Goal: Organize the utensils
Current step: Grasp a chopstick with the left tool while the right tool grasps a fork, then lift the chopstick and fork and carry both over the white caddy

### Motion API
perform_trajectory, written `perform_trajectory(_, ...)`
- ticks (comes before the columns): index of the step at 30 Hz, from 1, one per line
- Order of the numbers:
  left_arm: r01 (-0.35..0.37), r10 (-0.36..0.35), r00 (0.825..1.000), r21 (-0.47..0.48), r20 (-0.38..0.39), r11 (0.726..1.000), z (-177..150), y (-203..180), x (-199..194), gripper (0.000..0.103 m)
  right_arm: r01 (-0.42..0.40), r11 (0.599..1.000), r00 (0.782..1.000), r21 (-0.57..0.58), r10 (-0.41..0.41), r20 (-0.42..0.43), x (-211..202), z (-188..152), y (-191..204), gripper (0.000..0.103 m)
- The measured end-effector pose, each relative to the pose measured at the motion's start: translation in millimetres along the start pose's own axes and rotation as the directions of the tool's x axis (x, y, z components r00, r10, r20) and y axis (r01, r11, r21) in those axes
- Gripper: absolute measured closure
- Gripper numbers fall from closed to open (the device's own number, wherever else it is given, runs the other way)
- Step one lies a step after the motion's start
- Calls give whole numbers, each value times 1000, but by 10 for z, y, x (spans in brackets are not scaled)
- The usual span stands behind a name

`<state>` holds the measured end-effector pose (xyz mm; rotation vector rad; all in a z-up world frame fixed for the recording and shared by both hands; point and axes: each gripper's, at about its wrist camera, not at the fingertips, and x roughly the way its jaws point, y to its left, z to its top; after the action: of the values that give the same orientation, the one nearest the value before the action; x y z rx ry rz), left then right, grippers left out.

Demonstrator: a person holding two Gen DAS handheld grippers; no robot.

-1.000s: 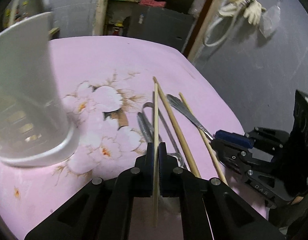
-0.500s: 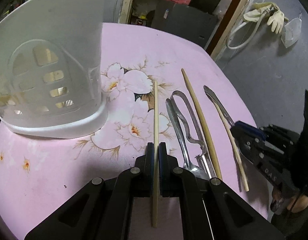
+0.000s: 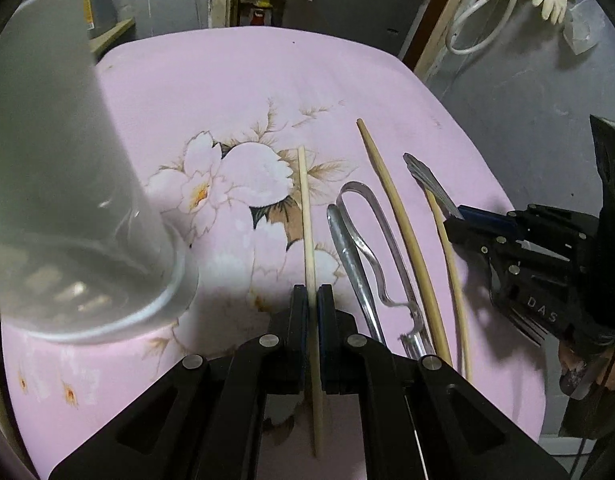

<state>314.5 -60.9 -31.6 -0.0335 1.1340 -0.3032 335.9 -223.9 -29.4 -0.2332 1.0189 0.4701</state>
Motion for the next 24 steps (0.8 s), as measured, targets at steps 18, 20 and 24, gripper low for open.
perform_trajectory(18, 35, -33, 974, -6, 226, 999, -497, 2, -426, 101, -87, 993, 975, 82, 67, 213, -304, -339, 23, 98)
perform_trajectory(20, 55, -52, 952, -3, 302, 998, -602, 24, -548, 101, -92, 993, 960, 68, 70, 272, -403, -402, 73, 98)
perform_trajectory(24, 63, -58, 893, 4, 445, 998, -700, 38, -746, 101, -67, 998, 915, 18, 54, 400, -623, -536, 230, 98)
